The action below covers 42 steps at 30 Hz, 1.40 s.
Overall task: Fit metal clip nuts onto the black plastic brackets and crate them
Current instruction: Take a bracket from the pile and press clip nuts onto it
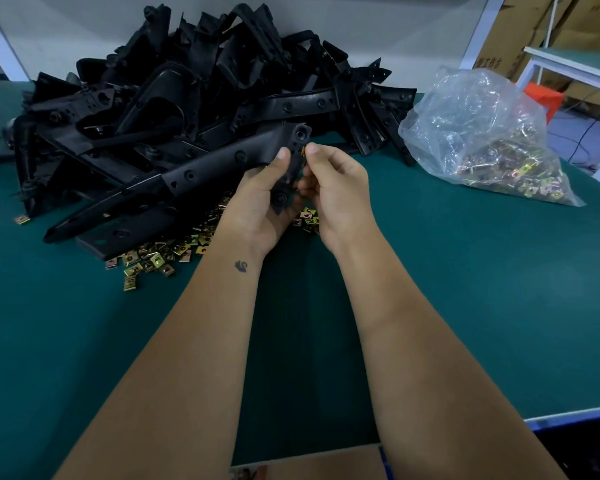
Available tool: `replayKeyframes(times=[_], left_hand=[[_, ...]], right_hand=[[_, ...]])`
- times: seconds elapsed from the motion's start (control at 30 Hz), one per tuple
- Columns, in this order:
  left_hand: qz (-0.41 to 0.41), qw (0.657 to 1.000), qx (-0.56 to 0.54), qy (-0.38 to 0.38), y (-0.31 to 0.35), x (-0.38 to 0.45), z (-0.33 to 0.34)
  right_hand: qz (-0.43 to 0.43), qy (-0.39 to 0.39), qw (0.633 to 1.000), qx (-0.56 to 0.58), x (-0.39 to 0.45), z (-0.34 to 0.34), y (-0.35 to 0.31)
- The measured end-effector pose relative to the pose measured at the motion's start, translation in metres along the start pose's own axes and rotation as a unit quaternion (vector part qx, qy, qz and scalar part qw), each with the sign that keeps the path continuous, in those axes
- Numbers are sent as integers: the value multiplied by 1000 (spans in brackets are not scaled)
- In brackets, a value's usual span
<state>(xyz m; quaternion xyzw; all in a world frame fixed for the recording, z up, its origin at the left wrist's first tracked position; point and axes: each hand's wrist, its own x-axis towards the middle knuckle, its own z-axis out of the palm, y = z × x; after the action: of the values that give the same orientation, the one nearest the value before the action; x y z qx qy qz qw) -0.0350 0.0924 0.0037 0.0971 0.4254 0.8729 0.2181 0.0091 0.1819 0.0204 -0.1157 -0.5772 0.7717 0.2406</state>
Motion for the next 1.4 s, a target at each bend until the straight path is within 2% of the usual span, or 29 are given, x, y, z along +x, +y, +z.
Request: replayKeyframes(times=[0.2, 0.3, 0.43, 0.57, 0.77, 1.0, 1.13, 1.27, 1.33, 1.4], left_hand=[[15, 993, -114, 23, 3, -9, 4], [18, 985, -166, 52, 5, -8, 1], [25, 977, -183, 106, 7, -7, -6], [9, 980, -178, 92, 7, -5, -7], [-19, 983, -160, 82, 8, -9, -7], [-29, 990, -116, 69, 12, -14, -6], [-36, 996, -63, 57, 11, -11, -5], [2, 998, -19, 67, 10, -7, -6], [16, 996, -44, 76, 13, -4, -9], [34, 992, -68, 99, 17, -2, -13]], right_hand=[[-32, -8, 999, 11, -2, 18, 1], [-9, 6, 1000, 23, -2, 37, 12], [49, 13, 997, 66, 3, 51, 25], [55, -4, 994, 94, 5, 45, 23], [20, 6, 1000, 19, -2, 40, 13], [-10, 6, 1000, -1, -8, 42, 9], [-51, 41, 997, -47, -7, 37, 9], [-86, 90, 988, -91, -9, 35, 13], [-86, 112, 980, -142, -9, 34, 14], [-86, 119, 955, -258, -7, 29, 15]])
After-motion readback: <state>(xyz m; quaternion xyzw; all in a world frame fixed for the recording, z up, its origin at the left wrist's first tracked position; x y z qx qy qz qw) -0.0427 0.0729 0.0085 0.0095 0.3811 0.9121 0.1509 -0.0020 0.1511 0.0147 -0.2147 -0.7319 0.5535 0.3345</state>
